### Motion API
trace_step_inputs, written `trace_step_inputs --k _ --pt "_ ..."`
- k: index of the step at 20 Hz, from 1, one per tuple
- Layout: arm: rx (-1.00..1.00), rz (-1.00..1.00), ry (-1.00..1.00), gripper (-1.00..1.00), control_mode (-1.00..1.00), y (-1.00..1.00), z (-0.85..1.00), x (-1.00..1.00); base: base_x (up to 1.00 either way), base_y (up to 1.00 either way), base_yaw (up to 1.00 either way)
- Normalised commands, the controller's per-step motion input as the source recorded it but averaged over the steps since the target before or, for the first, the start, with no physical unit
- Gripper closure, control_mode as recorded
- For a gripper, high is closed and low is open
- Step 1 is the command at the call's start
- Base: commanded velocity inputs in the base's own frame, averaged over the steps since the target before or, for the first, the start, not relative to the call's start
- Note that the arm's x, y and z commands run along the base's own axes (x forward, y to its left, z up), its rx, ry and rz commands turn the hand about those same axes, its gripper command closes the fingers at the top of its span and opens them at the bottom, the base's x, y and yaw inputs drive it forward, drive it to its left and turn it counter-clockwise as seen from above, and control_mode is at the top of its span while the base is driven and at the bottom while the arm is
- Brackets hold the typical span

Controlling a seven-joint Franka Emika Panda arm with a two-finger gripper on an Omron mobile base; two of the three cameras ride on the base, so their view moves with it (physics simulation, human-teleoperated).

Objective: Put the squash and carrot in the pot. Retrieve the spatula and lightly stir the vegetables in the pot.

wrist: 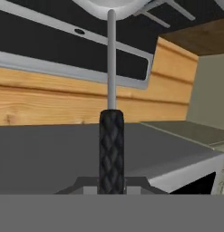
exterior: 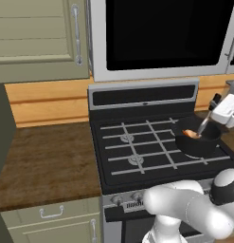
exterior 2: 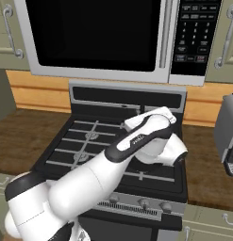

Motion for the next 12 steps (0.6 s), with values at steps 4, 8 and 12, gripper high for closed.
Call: trace_step_inputs --k 4,8,12 --pt "0.0 -0.24 0.04 1.0 -1.0 0.0 -0.4 0.47 0.0 0.0 0.0" --pt "0.0 -0.26 0.01 1.0 -1.0 0.0 -0.31 0.42 0.0 0.0 0.0" --pt "0.0 -0.27 0.0 1.0 -1.0 0.0 -0.17 0.38 0.0 0.0 0.0"
